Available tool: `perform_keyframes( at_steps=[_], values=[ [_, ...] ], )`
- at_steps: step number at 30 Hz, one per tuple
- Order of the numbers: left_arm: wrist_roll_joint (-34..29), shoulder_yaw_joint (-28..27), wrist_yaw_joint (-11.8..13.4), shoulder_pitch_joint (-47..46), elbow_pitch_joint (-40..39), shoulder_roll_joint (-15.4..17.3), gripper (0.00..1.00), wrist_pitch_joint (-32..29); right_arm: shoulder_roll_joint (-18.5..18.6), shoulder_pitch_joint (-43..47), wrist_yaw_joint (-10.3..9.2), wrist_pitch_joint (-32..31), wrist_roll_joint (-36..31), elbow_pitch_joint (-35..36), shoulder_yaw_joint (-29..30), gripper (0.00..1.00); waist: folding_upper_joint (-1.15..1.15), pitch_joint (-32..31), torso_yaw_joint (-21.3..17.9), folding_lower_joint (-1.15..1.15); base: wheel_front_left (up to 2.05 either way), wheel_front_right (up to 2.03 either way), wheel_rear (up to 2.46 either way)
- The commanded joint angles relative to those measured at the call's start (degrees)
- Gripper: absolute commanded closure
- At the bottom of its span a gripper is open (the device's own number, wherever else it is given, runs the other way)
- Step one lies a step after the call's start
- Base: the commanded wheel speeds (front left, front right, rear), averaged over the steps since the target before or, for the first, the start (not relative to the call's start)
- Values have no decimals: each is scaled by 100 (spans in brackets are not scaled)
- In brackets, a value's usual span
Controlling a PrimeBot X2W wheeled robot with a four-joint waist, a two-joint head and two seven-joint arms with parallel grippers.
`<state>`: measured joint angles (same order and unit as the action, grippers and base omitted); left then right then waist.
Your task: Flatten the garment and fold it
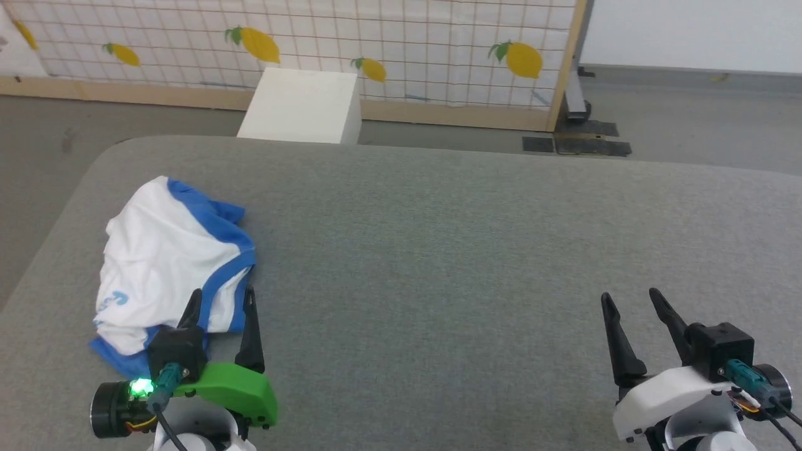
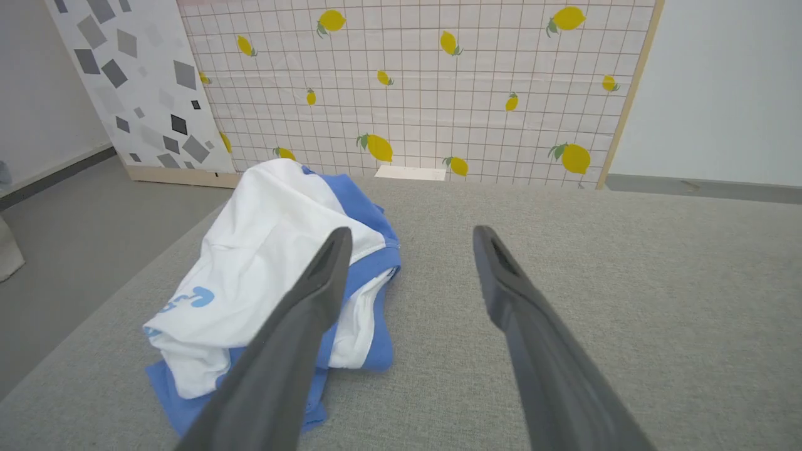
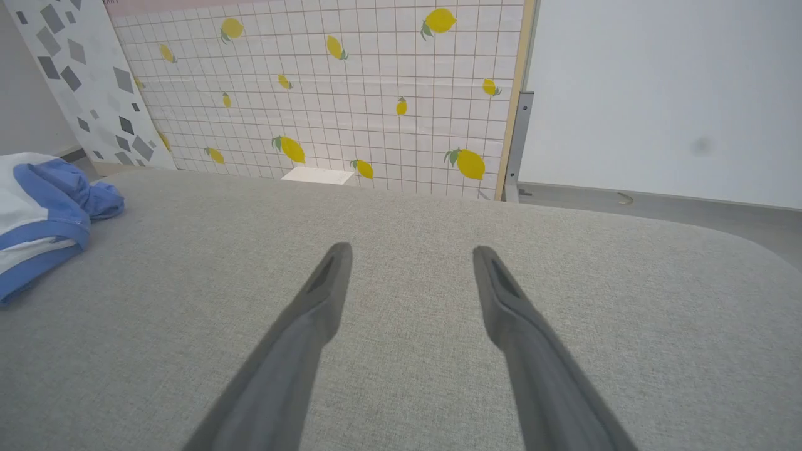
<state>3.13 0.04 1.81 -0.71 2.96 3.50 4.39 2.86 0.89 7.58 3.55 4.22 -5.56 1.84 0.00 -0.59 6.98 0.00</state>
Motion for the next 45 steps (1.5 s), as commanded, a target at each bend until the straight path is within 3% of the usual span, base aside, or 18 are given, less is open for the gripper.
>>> perform_keyframes(
  at_steps=[1, 27, 45],
  values=[
    [99, -24, 39, -15, 27, 43, 0, 72, 0, -95, -3, 60, 82, -57, -2, 0, 0, -8, 195, 0, 0, 0, 0],
    [396, -36, 213, 28, 217, 121, 0, 372, 1, -168, -5, 211, 299, -363, -51, 0, 0, -49, 1265, 0, 0, 0, 0],
    [641, 16, 336, 36, 389, 150, 0, 570, 1, -193, -6, 279, 445, -542, -51, 0, 0, -31, 1749, 0, 0, 0, 0]
  ],
)
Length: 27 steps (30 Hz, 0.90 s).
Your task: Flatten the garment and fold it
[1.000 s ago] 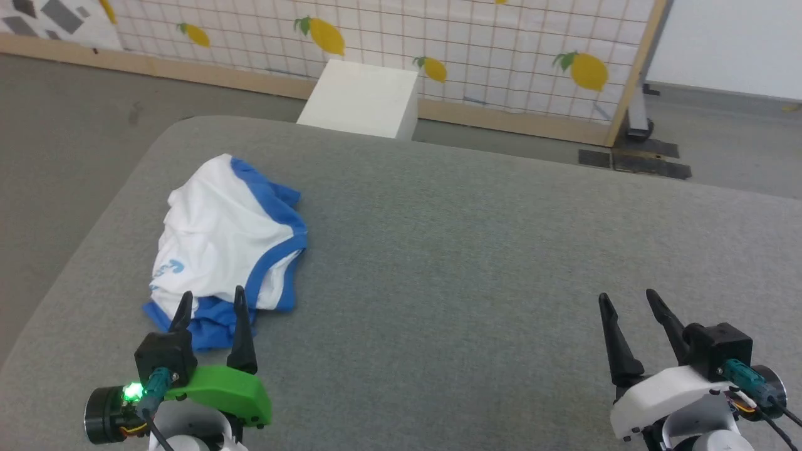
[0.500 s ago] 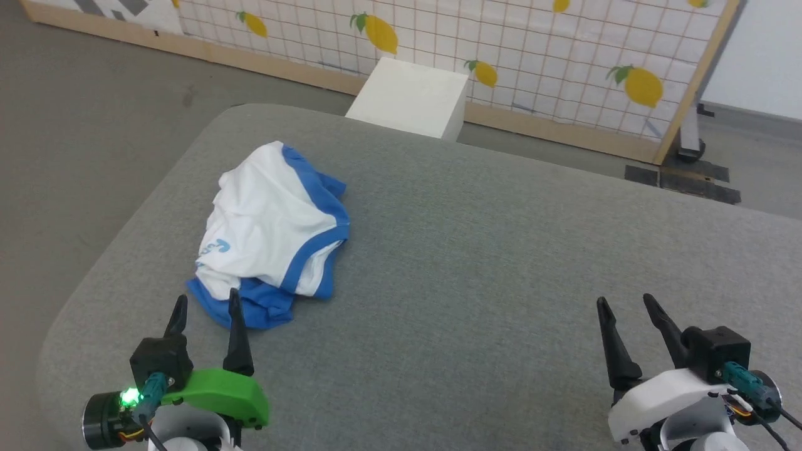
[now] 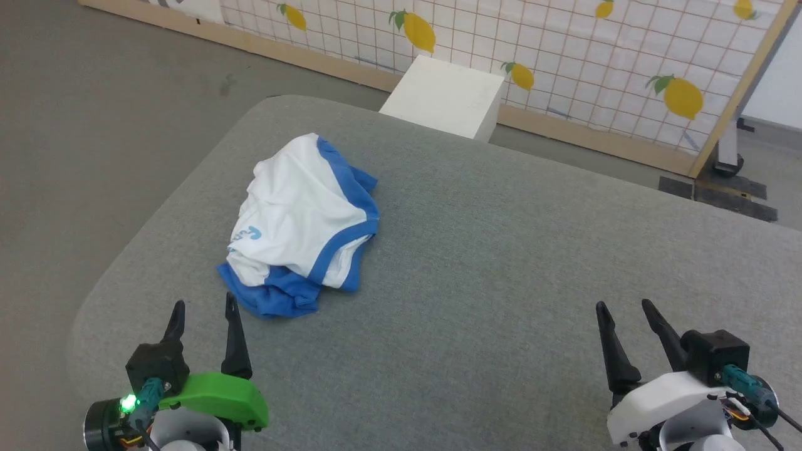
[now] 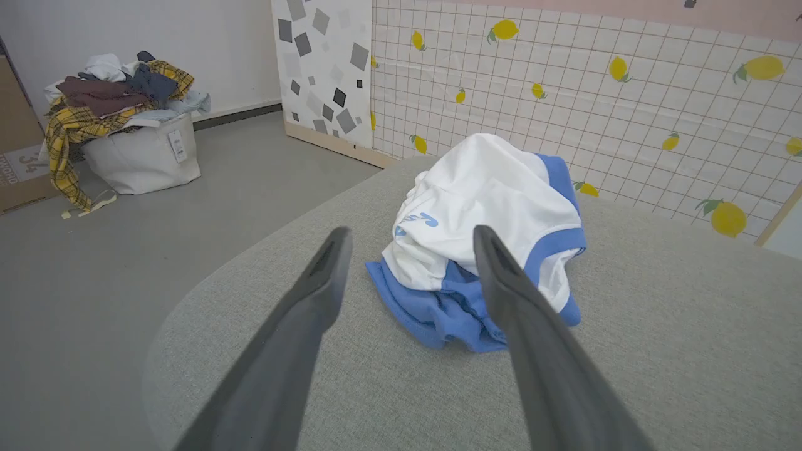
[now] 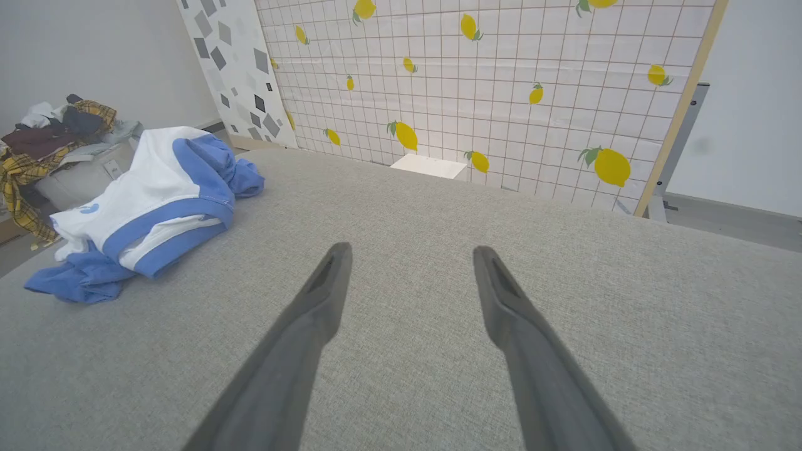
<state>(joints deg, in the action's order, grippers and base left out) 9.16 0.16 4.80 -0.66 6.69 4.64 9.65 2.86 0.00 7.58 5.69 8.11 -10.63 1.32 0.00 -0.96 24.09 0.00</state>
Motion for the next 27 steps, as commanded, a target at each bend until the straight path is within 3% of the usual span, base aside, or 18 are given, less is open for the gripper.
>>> perform_keyframes(
  at_steps=[1, 9, 16, 27],
  values=[
    [49, 6, 44, 31, 26, 39, 0, 54, 1, -105, -6, 71, 65, -48, 2, 0, 0, 6, 57, 0, 0, 0, 0],
    [131, 55, 91, -1, 131, 87, 0, 136, 1, -133, -7, 93, 127, -128, 36, 0, 0, 37, 218, 0, 0, 0, 0],
    [253, 154, -27, -300, 319, 206, 0, 20, 1, -166, -7, 103, 162, -184, 77, 0, 0, 100, 295, 0, 0, 0, 0],
    [1205, 150, -795, -2249, 1169, 558, 0, -1112, 1, -287, -8, -107, -19, 65, 201, 0, 0, 599, 167, 0, 0, 0, 0]
  ],
)
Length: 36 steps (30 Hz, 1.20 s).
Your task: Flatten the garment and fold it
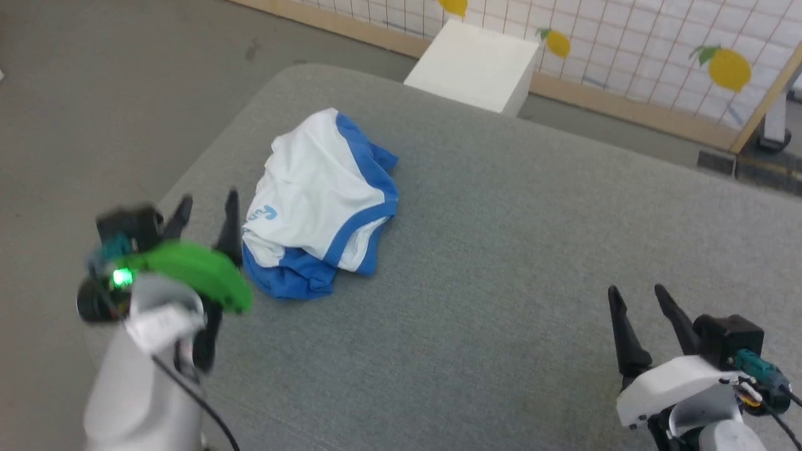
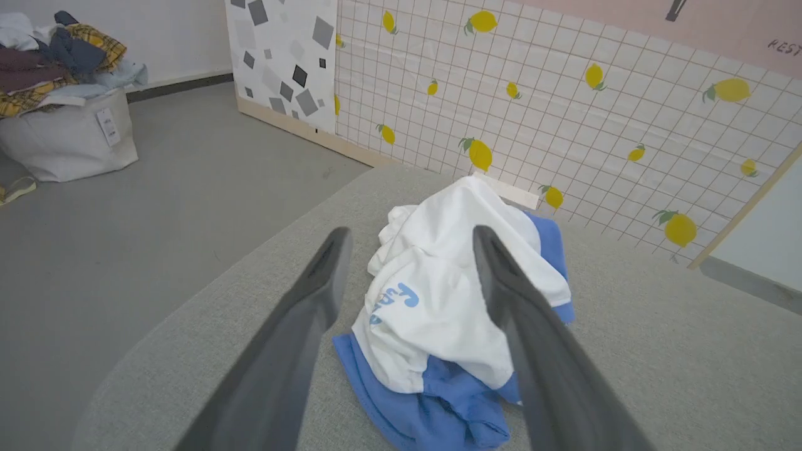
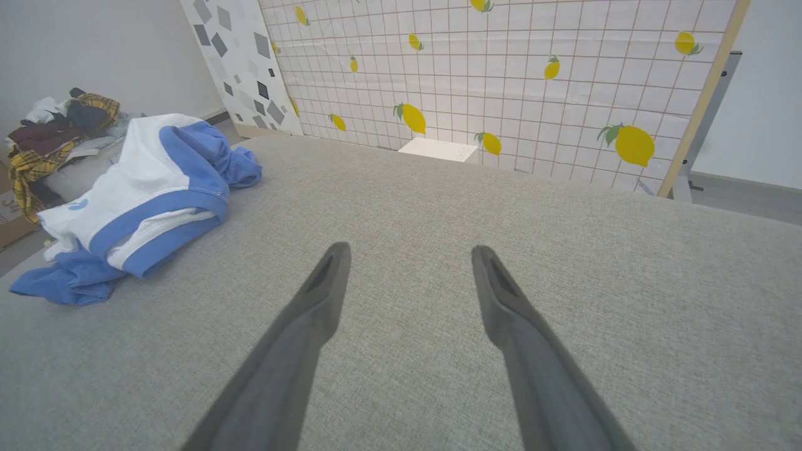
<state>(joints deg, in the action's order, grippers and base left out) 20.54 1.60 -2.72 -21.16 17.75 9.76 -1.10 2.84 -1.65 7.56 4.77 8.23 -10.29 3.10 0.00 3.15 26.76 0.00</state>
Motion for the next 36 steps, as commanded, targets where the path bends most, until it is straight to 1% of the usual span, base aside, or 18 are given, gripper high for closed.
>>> perform_keyframes(
  at_steps=[1, 4, 6, 13, 16, 20, 24, 28, 29, 30, 32, 36],
  values=[
    [157, -3, -77, -390, 178, 61, 0, -150, 4, -137, -7, -49, -58, 77, 32, 0, 0, 265, -135, 0, 0, 0, 0],
    [469, -69, -142, -1028, 647, 109, 0, -537, 4, -201, -7, -185, -150, 238, 40, 0, 0, 570, -313, 0, 0, 0, 0],
    [651, -121, -138, -1391, 972, 137, 0, -806, 4, -249, -7, -255, -196, 329, 56, 0, 0, 770, -449, 0, 0, 0, 0],
    [1046, -256, 100, -2261, 2068, 339, 0, -1738, 4, -428, -8, -416, -321, 620, 167, 0, 0, 1437, -944, 0, 0, 0, 0],
    [1015, -193, 249, -2352, 2403, 387, 0, -2088, 4, -469, -8, -451, -357, 725, 239, 0, 0, 1625, -1110, 0, 0, 0, 0],
    [1042, -101, 396, -2326, 2773, 280, 0, -2501, 4, -487, -8, -464, -386, 819, 288, 0, 0, 1778, -1215, 0, 0, 0, 0],
    [1092, 8, 409, -2172, 3063, 121, 0, -2812, 4, -489, -8, -479, -400, 893, 320, 0, 0, 1868, -1224, 0, 0, 0, 0],
    [1170, 70, 297, -2048, 3246, -6, 0, -2914, 4, -493, -8, -507, -425, 937, 347, 0, 0, 1916, -1157, 0, 0, 0, 0],
    [1202, 52, 272, -2034, 3261, -27, 5, -2869, 4, -493, -8, -516, -432, 942, 346, 0, 0, 1912, -1134, 0, 0, 0, 0],
    [1204, 45, 231, -2022, 3243, -32, 100, -2715, 4, -493, -8, -522, -436, 946, 345, 0, 0, 1901, -1105, 0, 0, 0, 0],
    [1264, -22, 150, -1997, 3223, -58, 100, -2421, 4, -484, -8, -526, -440, 933, 341, 0, 0, 1853, -1041, 0, 0, 0, 0],
    [1357, -265, 84, -2057, 3002, -86, 100, -1395, 4, -436, -8, -506, -422, 859, 322, 0, 0, 1648, -866, 0, 0, 0, 0]
  ],
)
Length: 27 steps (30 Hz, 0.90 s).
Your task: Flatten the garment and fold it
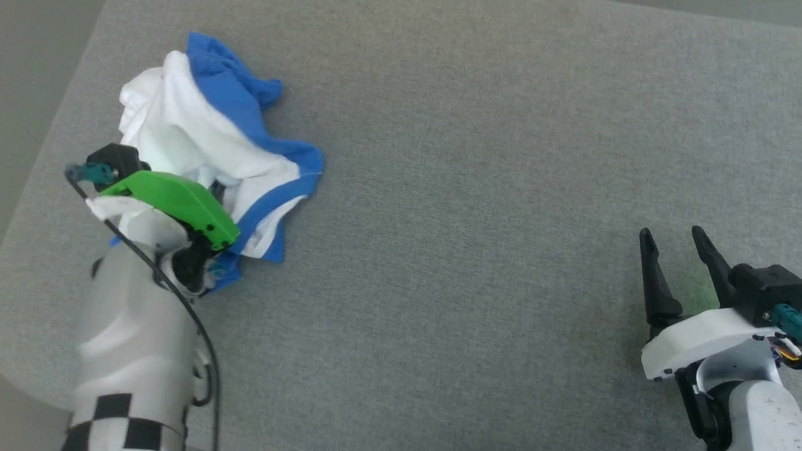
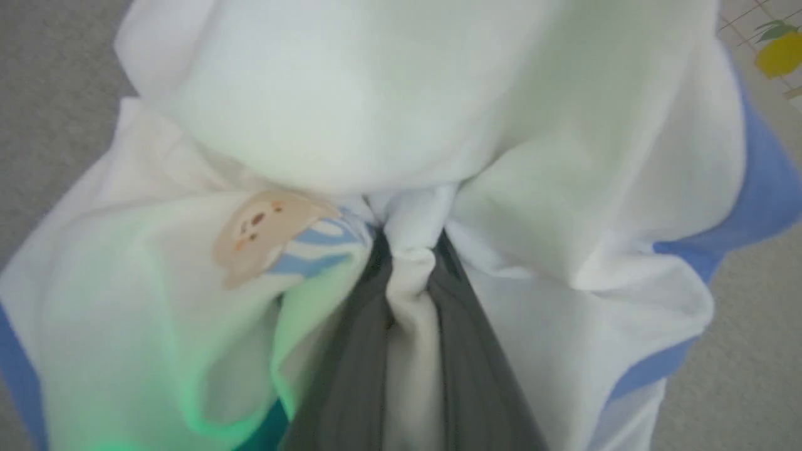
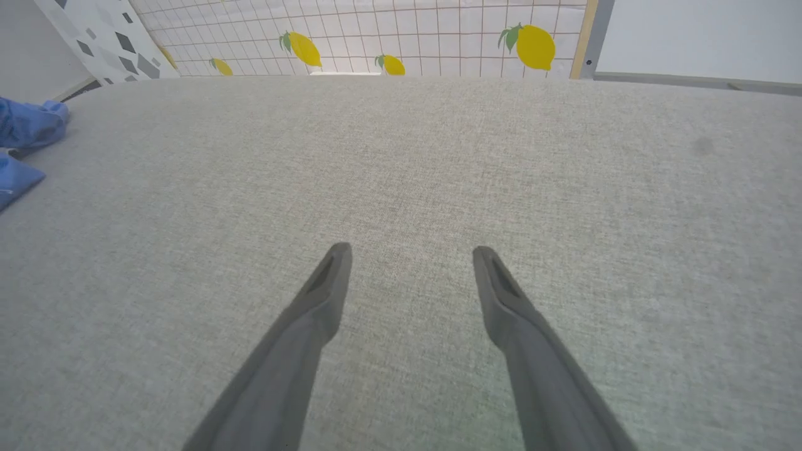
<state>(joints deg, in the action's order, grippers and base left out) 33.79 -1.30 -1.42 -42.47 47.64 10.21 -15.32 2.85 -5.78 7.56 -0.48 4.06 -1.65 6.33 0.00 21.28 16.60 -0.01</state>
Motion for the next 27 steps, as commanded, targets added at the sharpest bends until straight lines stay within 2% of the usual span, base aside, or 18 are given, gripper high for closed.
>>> perform_keyframes(
  at_steps=[1, 7, 11, 17, 20, 27],
  values=[
    [-11, 51, -126, 37, -67, -112, 100, 244, 3, -4, -8, 32, 18, -48, -11, 0, 0, -244, 203, 1, 0, 0, 0],
    [-103, -1, -279, -450, -609, 115, 100, 1041, 3, 61, -8, 183, 224, -360, -136, 0, 0, -785, 432, 1, 0, 0, 0],
    [-164, 44, -361, -850, -1066, 337, 100, 1121, 3, 69, -8, 341, 419, -627, -244, 0, 0, -1140, 403, 1, 0, 0, 0],
    [-185, 257, -478, -1466, -1774, 523, 100, 926, 3, 99, -8, 579, 612, -1020, -282, 0, 0, -1546, 199, 1, 0, 0, 0],
    [-99, 410, -527, -1782, -2048, 471, 100, 792, 3, 109, -8, 692, 676, -1214, -295, 0, 0, -1711, 35, 1, 0, 0, 0],
    [320, 892, -589, -2238, -2453, 69, 100, 446, 3, 79, -8, 875, 766, -1583, -355, 0, 0, -1992, -541, 1, 0, 0, 0]
  ],
)
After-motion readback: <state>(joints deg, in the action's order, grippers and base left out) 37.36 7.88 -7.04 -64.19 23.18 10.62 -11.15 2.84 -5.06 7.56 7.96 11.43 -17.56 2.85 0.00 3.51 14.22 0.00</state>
